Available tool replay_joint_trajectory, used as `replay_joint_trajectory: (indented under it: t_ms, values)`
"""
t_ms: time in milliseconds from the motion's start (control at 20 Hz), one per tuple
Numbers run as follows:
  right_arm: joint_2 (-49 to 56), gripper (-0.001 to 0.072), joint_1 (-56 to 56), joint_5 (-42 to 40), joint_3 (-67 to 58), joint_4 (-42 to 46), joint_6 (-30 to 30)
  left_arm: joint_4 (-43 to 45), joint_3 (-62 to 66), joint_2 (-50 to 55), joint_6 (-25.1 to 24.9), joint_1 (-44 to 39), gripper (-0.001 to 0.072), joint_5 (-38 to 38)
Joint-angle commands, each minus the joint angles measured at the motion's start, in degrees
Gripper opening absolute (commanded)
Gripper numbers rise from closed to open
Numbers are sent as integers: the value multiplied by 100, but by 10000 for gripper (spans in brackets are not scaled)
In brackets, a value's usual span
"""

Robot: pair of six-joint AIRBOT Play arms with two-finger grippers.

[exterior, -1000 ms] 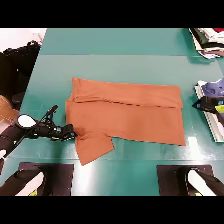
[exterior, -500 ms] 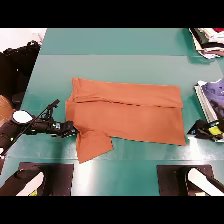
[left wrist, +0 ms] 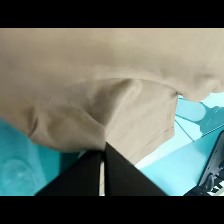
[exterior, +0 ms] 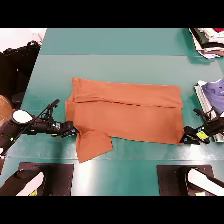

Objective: Fold the shirts.

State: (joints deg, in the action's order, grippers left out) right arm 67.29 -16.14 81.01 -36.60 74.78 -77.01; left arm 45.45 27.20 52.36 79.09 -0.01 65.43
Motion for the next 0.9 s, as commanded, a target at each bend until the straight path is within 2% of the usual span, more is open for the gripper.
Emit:
replay_joint_trajectory:
  t_ms: [0, 100, 200, 350, 450, 550, 600, 850]
  values:
    - [-345, 13, 44, 57, 15, 42, 122, 109, 7, -20, 0, 0, 19, 175]
    - [-774, 13, -63, 251, 9, 44, 170, 269, 7, -350, 118, 0, 19, 326]
    - [-1250, 12, -201, 544, -2, 44, 280, 706, 7, -994, 546, 0, 19, 634]
    - [-1961, 12, -354, 903, -20, 44, 315, 734, 7, -1967, 1058, 0, 20, 1808]
    - [-2262, 11, -343, 1104, -225, 28, 310, 520, 94, -2439, 1381, 0, 20, 2236]
    - [-2295, 11, -170, 1027, -649, 24, 179, 518, 431, -2439, 1408, 0, 20, 2074]
    - [-2197, 11, -4, 953, -894, 28, 151, 518, 614, -2374, 1342, 0, 20, 1751]
    - [-713, 11, 887, 299, -2166, 24, 138, 555, 1405, -981, 474, 0, 20, 116]
